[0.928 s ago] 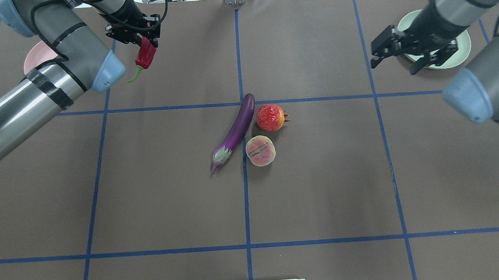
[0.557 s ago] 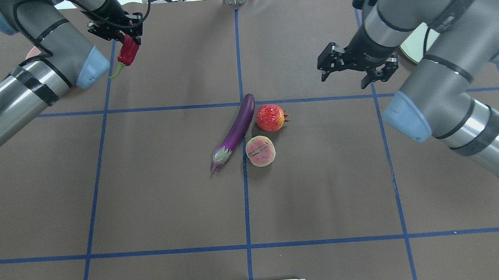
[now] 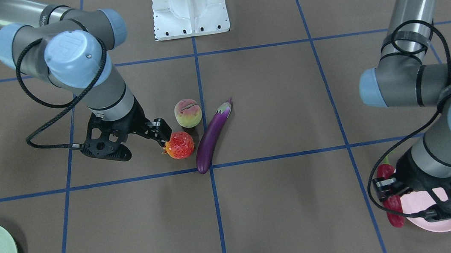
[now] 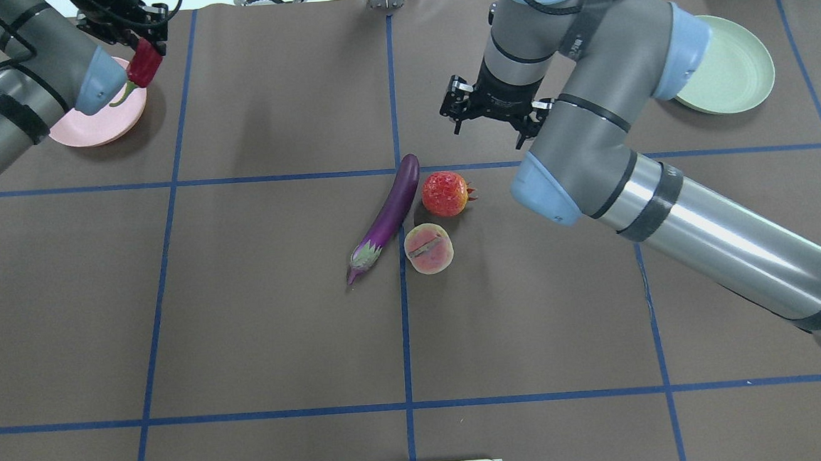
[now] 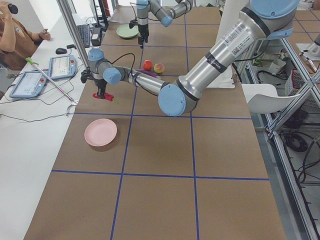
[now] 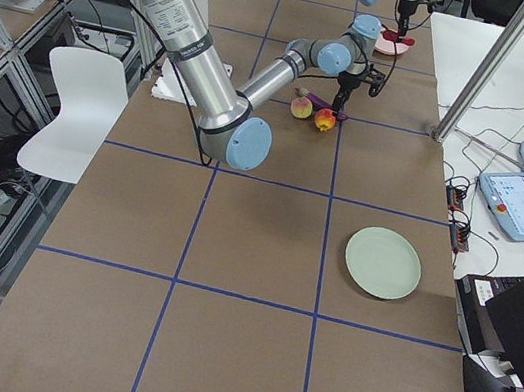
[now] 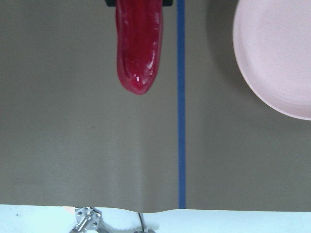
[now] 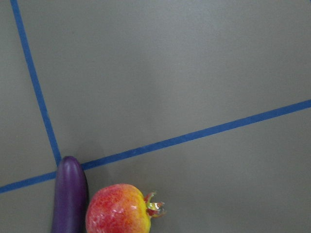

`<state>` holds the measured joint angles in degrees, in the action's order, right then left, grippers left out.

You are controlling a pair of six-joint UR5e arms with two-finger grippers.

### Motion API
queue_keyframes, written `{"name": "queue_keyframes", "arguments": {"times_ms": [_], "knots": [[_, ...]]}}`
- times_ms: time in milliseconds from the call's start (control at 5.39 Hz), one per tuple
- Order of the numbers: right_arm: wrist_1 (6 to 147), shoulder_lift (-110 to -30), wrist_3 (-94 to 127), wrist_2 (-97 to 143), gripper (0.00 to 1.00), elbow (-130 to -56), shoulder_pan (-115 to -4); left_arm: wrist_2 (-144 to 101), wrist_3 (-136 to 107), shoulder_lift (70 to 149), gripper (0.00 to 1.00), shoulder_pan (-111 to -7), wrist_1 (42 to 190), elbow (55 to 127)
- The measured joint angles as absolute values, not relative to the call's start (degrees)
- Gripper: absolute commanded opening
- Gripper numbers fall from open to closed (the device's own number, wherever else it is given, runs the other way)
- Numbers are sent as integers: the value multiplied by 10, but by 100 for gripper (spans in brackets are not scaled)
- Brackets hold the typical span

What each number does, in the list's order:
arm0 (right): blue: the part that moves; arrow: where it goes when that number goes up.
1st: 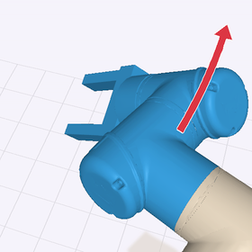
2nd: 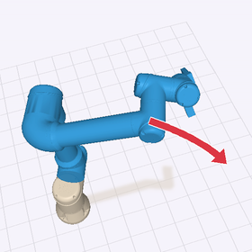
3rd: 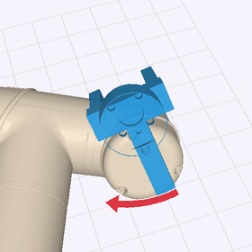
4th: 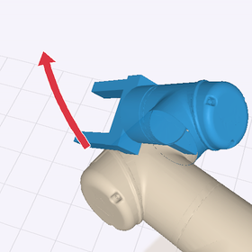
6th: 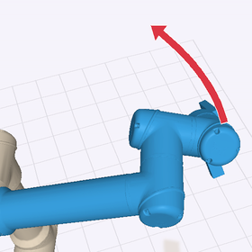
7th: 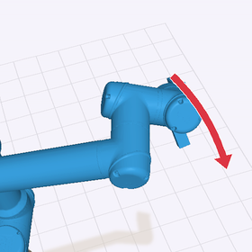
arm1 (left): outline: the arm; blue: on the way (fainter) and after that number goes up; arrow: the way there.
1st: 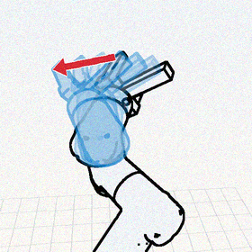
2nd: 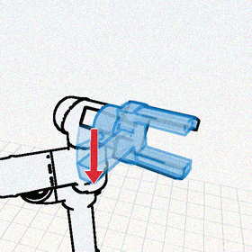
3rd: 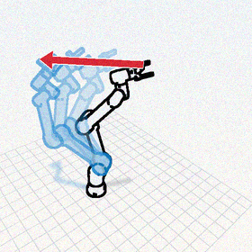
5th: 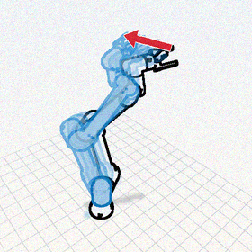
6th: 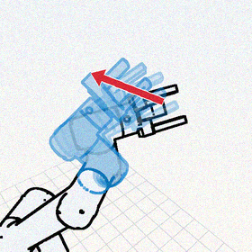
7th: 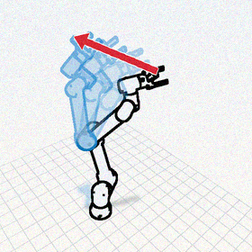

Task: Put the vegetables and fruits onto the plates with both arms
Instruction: 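Carry the chili to the pink plate while the right gripper reaches for the pomegranate, then release the chili on the pink plate while the right gripper grasps the pomegranate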

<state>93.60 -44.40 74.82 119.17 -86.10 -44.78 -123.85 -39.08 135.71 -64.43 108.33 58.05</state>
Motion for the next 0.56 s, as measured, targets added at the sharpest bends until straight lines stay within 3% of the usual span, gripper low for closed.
{"name": "queue_keyframes", "arguments": {"times_ms": [557], "knots": [[854, -400, 806, 1162, 100, -751, -411, -1142, -337, 1357, 0, -661, 1087, 507]]}}
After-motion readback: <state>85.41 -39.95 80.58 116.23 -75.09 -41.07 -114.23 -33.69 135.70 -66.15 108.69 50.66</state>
